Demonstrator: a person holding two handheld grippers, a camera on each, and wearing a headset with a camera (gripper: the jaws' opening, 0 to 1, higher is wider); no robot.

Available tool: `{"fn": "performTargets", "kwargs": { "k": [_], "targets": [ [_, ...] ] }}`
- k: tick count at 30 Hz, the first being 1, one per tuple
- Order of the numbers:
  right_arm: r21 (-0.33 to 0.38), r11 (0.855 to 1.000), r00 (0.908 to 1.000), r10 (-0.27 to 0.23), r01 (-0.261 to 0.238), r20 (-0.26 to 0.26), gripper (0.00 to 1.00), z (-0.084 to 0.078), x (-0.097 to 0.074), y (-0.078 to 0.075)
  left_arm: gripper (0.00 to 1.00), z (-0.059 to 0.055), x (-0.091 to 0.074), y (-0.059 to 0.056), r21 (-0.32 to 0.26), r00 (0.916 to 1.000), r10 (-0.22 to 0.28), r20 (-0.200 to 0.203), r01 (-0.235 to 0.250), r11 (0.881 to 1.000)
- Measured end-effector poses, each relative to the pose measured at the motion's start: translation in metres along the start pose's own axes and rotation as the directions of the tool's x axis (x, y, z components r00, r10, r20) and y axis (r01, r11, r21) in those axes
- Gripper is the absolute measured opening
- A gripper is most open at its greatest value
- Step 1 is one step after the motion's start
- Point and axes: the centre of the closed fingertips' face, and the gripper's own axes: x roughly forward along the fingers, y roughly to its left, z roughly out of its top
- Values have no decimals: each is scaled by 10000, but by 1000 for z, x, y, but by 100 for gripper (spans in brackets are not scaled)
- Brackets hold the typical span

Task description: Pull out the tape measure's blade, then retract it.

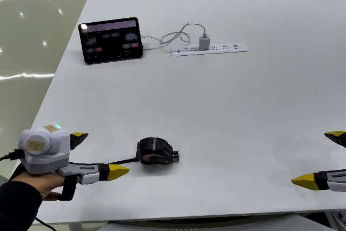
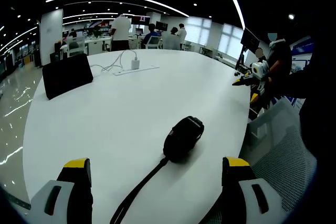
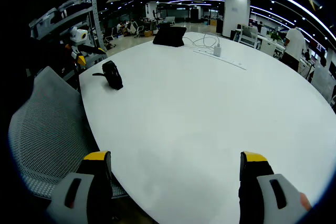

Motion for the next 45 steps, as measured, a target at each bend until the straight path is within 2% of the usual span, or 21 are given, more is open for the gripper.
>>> {"fn": "performTargets", "kwargs": {
  "k": [13, 20, 24, 27, 32, 35, 36, 37, 38, 41, 42, 43, 44, 45],
  "targets": [
    [-13, 10000, 10000, 20, -20, -30, 96, 0, -1, 1, 100, 1, 3, 0, 37, 10000, -61, -6, 61, 10000],
    [-188, 9997, 9998, 135, -133, 113, 100, 10, 6, 4, 100, 9, 11, -4, 349, 9996, -290, -41, 291, 9990],
    [-462, 9987, 9996, 206, -198, 177, 100, 19, 13, 5, 100, 17, 18, -10, 613, 9975, -700, -122, 707, 9956],
    [-580, 9977, 9991, 359, -345, 227, 100, 27, 19, 7, 100, 20, 24, -15, 1112, 9938, -1008, -473, 1055, 9882],
    [-1242, 9904, 9953, 697, -610, 671, 100, 46, 28, 12, 99, 27, 35, -24, 1877, 9844, -1532, -866, 1672, 9679],
    [-1515, 9855, 9931, 886, -762, 767, 100, 53, 32, 16, 98, 26, 41, -30, 2269, 9734, -1820, -1393, 2102, 9510],
    [-1550, 9839, 9927, 1002, -888, 671, 100, 54, 35, 18, 98, 26, 43, -31, 2665, 9705, -1850, -1544, 2212, 9381],
    [-1663, 9817, 9923, 1050, -929, 657, 100, 55, 36, 18, 97, 26, 44, -32, 2830, 9674, -1892, -1685, 2314, 9308],
    [-1708, 9803, 9916, 1121, -997, 644, 100, 58, 38, 20, 95, 23, 45, -32, 3001, 9601, -1933, -2020, 2486, 9210],
    [-1813, 9756, 9881, 1379, -1236, 683, 100, 65, 43, 26, 94, 22, 49, -37, 3152, 9457, -2123, -2461, 2852, 9052],
    [-1896, 9735, 9872, 1435, -1281, 696, 100, 67, 44, 28, 94, 23, 50, -37, 3249, 9439, -2136, -2520, 2904, 9001],
    [-1877, 9727, 9869, 1501, -1366, 596, 100, 68, 47, 29, 94, 21, 51, -40, 3461, 9333, -2232, -2815, 3157, 8835],
    [-1909, 9714, 9862, 1548, -1411, 585, 100, 70, 49, 31, 94, 20, 51, -42, 3506, 9239, -2334, -3031, 3359, 8742],
    [-2040, 9679, 9848, 1622, -1467, 616, 100, 72, 51, 32, 94, 19, 52, -44, 3578, 9192, -2349, -3161, 3448, 8678]
  ]
}}
